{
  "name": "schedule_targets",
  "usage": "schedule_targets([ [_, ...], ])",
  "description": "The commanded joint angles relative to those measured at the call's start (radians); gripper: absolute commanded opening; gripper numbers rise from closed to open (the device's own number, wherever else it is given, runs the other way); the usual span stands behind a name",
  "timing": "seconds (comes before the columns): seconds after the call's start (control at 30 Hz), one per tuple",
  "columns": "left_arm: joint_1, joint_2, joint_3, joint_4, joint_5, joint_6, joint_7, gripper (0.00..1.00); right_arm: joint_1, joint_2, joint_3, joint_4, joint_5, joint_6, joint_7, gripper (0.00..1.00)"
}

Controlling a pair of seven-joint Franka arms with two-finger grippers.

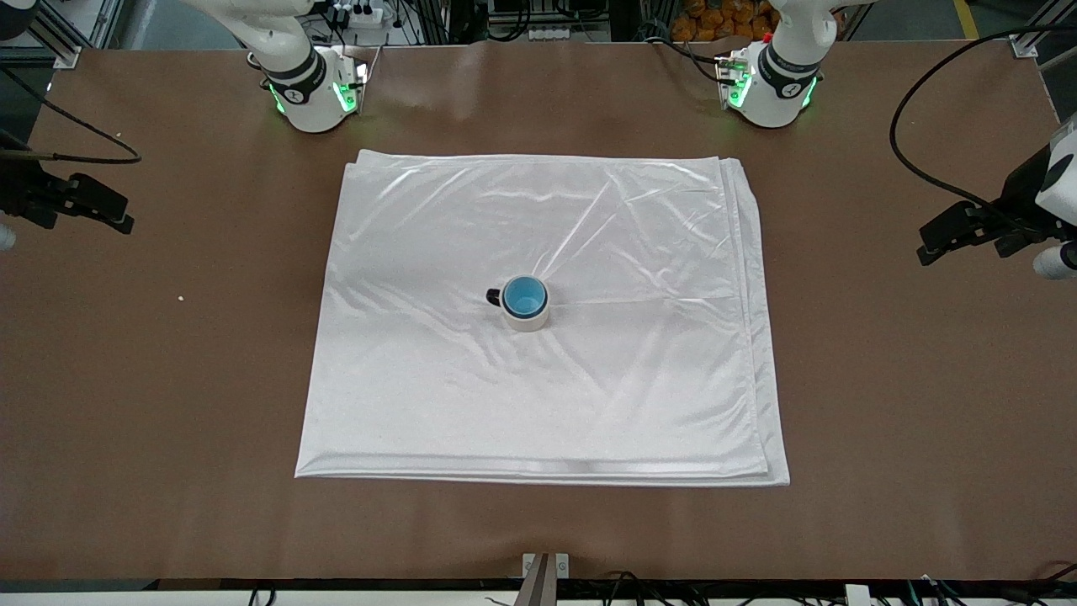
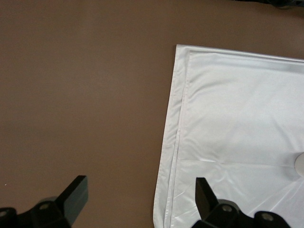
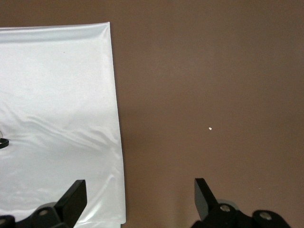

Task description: Place blue cup into white mug on cloth

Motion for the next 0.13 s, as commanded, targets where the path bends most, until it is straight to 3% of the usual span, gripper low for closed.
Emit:
schedule_targets([
  [0.0, -0.002, -0.011, 0.003, -0.003, 0.015, -0.009, 0.022, 1.00, -0.002, 0.012, 0.001, 0.024, 0.013, -0.016, 0.016, 1.00],
  [0.1, -0.001, -0.011, 0.003, -0.003, 0.015, -0.009, 0.021, 1.00, -0.002, 0.013, 0.001, 0.024, 0.013, -0.016, 0.014, 1.00],
])
